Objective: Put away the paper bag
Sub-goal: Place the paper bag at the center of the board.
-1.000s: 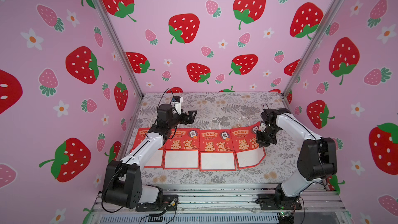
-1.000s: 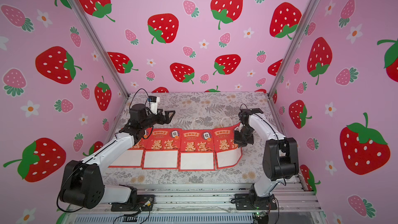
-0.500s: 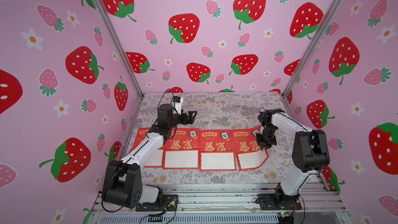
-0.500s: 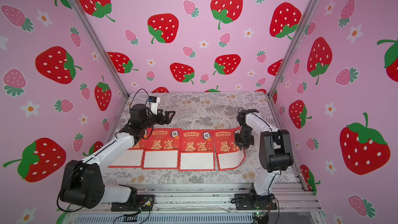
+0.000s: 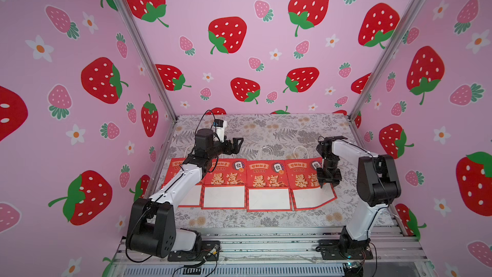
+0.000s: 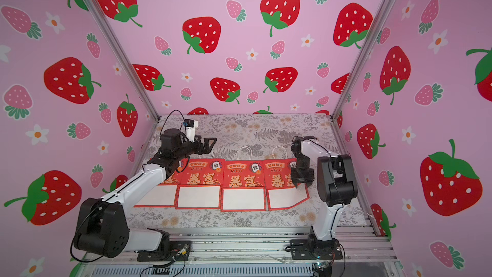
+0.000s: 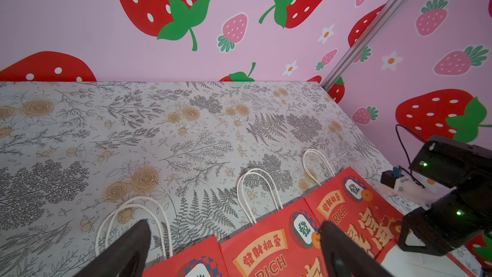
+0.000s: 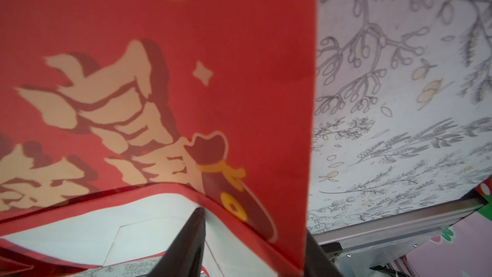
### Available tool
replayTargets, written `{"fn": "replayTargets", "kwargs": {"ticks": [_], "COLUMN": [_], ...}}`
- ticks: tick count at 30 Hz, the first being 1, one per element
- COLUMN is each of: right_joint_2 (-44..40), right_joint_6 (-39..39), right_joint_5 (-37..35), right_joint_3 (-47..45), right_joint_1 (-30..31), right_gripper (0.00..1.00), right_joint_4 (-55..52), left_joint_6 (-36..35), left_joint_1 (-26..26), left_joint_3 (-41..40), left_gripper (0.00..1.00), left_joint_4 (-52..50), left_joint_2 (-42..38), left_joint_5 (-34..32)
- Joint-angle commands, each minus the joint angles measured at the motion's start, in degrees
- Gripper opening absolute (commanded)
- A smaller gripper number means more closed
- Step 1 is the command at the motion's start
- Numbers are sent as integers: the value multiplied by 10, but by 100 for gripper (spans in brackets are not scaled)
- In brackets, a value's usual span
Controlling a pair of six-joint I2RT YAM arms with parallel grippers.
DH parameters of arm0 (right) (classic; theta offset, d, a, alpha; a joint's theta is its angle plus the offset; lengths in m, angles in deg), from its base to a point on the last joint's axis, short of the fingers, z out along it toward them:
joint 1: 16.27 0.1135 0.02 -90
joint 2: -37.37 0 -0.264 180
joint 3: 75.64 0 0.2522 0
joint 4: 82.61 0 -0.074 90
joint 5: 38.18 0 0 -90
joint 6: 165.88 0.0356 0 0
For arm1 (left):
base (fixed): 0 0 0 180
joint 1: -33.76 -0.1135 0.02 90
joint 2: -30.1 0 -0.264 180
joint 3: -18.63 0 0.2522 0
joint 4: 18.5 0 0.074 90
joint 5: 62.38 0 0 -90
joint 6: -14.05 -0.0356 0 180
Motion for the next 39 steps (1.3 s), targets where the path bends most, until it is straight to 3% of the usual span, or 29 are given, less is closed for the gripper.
{"fn": "replayTargets", "kwargs": {"ticks": [1, 30, 34, 39], "right_joint_2": [3, 7, -17, -45], "right_joint_6": [3, -1, -18, -41], "right_joint_5": [-12, -61, -94, -72], "right_joint_3": [-1, 16, 54, 84], "right_joint_1": [-5, -15, 20, 91], "right_gripper": [48, 60, 60, 59], "right_joint_4": [8, 16, 21, 62], "left_joint_6": [-9, -12, -14, -16], "left_joint_1": [2, 1, 2, 2], "left_joint_3": [11, 14, 14, 15], "left_gripper": [99, 99, 99, 99], "left_joint_4": [-2, -7, -11, -13], "left_joint_2": [8, 12, 12, 13], "left_joint_5": [-5, -6, -11, -13]}}
